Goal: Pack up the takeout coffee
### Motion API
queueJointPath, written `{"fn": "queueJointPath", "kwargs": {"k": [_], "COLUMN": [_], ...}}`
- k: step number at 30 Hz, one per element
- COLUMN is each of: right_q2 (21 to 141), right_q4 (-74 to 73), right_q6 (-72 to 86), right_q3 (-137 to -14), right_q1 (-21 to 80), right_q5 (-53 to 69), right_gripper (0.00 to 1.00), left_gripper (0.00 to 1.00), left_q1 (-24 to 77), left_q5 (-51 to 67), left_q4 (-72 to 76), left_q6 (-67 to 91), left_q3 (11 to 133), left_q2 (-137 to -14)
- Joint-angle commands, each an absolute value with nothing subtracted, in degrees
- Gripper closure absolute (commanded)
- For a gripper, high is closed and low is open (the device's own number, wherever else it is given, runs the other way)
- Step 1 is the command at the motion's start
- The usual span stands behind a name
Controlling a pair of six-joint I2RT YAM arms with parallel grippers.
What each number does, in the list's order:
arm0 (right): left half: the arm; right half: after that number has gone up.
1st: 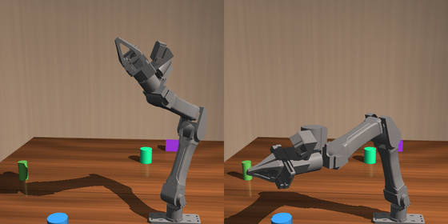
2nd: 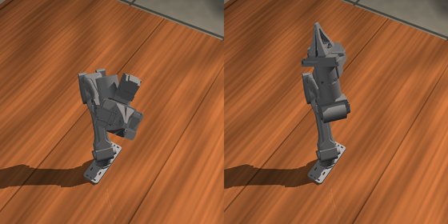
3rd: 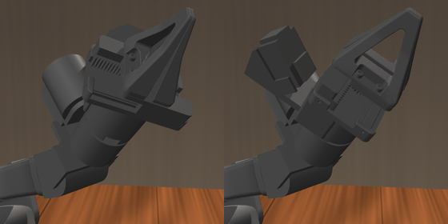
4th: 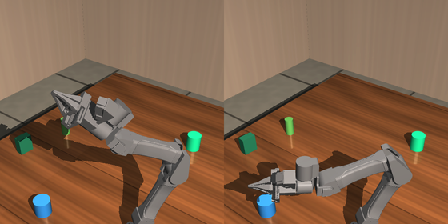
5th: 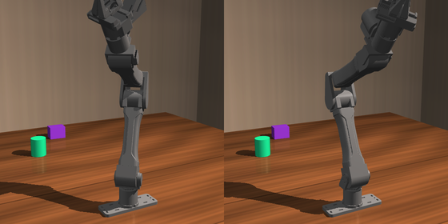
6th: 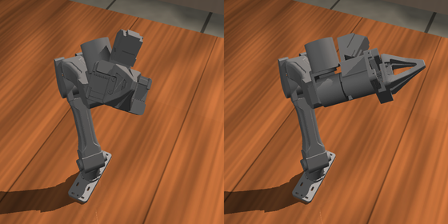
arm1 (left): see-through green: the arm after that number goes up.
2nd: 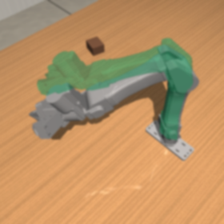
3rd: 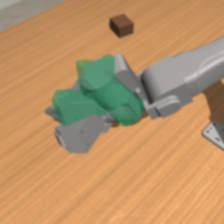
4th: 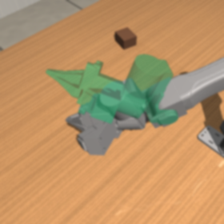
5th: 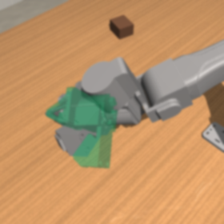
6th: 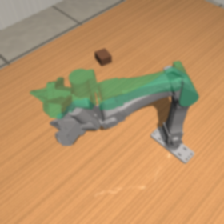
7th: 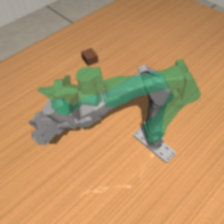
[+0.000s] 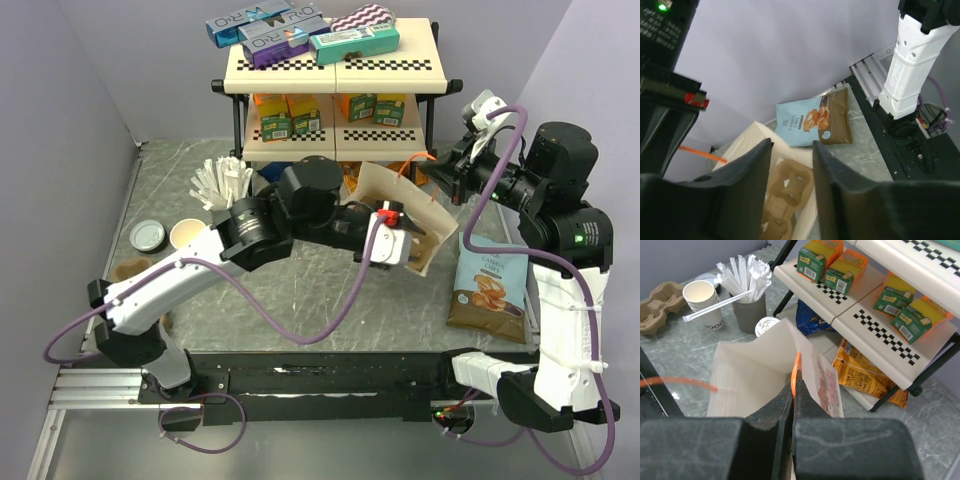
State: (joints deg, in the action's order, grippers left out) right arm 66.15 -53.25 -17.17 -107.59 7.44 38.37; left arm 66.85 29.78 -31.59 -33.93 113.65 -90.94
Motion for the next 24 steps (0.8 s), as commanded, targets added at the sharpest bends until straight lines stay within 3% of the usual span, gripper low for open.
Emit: {"fn": "queueJointPath", "kwargs": {"k": [1, 4, 6, 8, 10, 13, 16, 24], "right_q2": [65.65, 65.74, 65.83, 65.57, 65.48, 64.95, 64.43, 63.11], "right_q4": [-50.63, -50.89, -50.80, -50.89, -50.71, -50.71, -50.89, -50.89], "right_q6": [-15.65, -16.00, -16.08, -16.26, -16.17, -16.08, -16.44, -16.44], "right_q3": [-106.70, -106.96, -106.88, -106.53, -105.83, -104.95, -103.98, -101.87], "right_q1": [8.09, 8.09, 8.09, 8.17, 8.09, 8.09, 8.09, 8.00], "right_q5": [39.64, 39.55, 39.29, 39.11, 39.02, 39.11, 38.76, 38.85], "right_gripper": [1.00, 1.00, 1.00, 1.00, 1.00, 1.00, 1.00, 1.00], "left_gripper": [0.77, 0.99, 0.98, 0.48, 0.24, 0.15, 0.12, 0.13], "left_q1": [67.50, 67.59, 67.50, 67.50, 67.59, 67.50, 67.50, 67.50], "left_q5": [31.38, 30.33, 28.66, 27.08, 26.46, 25.40, 24.79, 24.08], "left_q4": [-35.49, -37.52, -37.80, -34.83, -32.27, -34.96, -42.87, -41.75], "left_q6": [-34.01, -35.68, -36.91, -37.00, -37.44, -41.04, -43.24, -44.82], "left_q3": [119.79, 121.99, 120.34, 118.49, 115.85, 116.27, 117.42, 107.15], "left_q2": [-94.30, -95.36, -94.14, -91.16, -88.78, -85.35, -83.41, -80.77]}}
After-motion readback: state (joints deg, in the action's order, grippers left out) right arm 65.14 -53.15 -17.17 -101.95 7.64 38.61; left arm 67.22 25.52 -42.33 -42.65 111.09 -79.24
